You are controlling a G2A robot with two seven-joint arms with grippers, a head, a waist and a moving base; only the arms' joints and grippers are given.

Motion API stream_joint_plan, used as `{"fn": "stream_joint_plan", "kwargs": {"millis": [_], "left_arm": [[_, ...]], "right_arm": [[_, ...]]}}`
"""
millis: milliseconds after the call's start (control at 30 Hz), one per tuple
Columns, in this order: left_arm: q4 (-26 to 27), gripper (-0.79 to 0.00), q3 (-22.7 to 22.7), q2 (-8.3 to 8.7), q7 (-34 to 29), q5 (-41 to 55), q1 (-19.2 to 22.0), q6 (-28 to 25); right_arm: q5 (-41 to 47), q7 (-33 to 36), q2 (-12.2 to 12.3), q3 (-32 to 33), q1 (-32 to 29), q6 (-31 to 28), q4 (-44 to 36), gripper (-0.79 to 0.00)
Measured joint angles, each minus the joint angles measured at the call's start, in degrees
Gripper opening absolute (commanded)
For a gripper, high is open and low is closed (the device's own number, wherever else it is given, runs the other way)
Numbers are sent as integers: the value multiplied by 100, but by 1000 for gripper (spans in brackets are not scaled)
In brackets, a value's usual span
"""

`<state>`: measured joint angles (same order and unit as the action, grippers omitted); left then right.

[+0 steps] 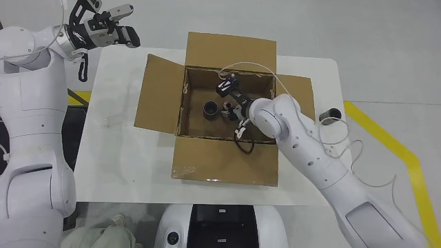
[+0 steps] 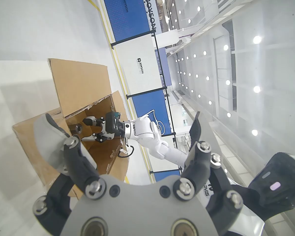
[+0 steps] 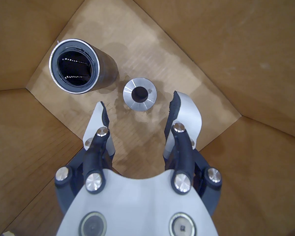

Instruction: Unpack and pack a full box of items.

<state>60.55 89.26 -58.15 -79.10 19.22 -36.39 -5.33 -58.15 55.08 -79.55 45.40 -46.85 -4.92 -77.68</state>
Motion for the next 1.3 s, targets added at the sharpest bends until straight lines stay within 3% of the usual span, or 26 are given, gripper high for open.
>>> {"fn": "stream_joint_plan", "kwargs": {"millis": [267, 533, 633, 767, 900, 1133, 1300], "left_arm": [[0, 0, 0, 0, 0, 0, 0, 0], [0, 0, 0, 0, 0, 0, 0, 0], [0, 0, 0, 0, 0, 0, 0, 0], [0, 0, 0, 0, 0, 0, 0, 0], [0, 0, 0, 0, 0, 0, 0, 0], [0, 0, 0, 0, 0, 0, 0, 0], [0, 0, 0, 0, 0, 0, 0, 0]], "right_arm": [[154, -67, -113, -107, 236, -69, 460, -249], [324, -155, -254, -261, 494, -158, 941, -271], [373, -184, -298, -306, 564, -195, 1080, -314], [410, -205, -363, -385, 659, -265, 1262, -468], [394, -210, -402, -432, 701, -304, 1332, -785], [285, -153, -404, -382, 686, -294, 1224, -785], [106, 5, -320, -193, 513, -216, 722, -785]]}}
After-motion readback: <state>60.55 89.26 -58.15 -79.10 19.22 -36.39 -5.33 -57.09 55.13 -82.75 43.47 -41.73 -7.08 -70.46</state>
